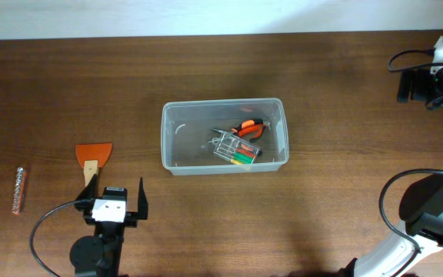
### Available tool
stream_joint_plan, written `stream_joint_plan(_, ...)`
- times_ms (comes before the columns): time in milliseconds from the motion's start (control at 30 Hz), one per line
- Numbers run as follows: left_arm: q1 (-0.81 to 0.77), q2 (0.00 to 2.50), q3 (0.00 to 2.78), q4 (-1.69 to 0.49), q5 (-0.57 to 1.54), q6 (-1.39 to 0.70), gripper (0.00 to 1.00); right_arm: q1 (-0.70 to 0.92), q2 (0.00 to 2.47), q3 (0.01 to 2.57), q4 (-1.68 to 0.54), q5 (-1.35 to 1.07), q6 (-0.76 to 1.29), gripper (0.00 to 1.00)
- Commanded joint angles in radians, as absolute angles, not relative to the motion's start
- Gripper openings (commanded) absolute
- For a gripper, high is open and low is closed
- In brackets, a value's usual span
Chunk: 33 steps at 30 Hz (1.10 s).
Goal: Pack container
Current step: 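Raise the right gripper and retract it to the right side, then move the left gripper over the orange scraper's wooden handle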
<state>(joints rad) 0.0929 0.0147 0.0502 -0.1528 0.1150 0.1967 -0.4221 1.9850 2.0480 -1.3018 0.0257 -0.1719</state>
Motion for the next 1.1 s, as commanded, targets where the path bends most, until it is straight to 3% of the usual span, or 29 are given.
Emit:
stream_joint_plan(0, 0.099, 0.006, 0.043, -0.149, 0.109, 0.184, 0.99, -0.419, 1.989, 2.034, -1.289, 0.011, -0.191, 0.99)
stream_joint_plan(333, 0.104, 0.008, 0.044, -0.143, 0.151, 0.16, 0.99, -0.419, 1.989, 2.033, -1.237, 0.011, -0.191, 0.99)
stream_joint_plan(533, 0.182, 0.022, 0.181, -0.208, 0.02, 0.125, 0.99, -0.419, 1.989, 2.033, -1.237, 0.011, -0.191, 0.99)
stream_joint_plan(733, 0.321, 0.218, 0.487, -0.531, -0.022, 0.15, 0.99, -0.419, 1.989, 2.033, -1.237, 0.011, -0.191, 0.99)
stream_joint_plan(933, 0.431, 0.654, 0.863, -0.865, -0.007, 0.196, 0.99, -0.419, 1.989, 2.033, -1.237, 0.011, -0.191, 0.99)
stream_joint_plan(1067, 0.499, 1.008, 1.157, -1.187, 0.13, 0.196, 0.99, -0.419, 1.989, 2.033, -1.237, 0.011, -0.191, 0.99)
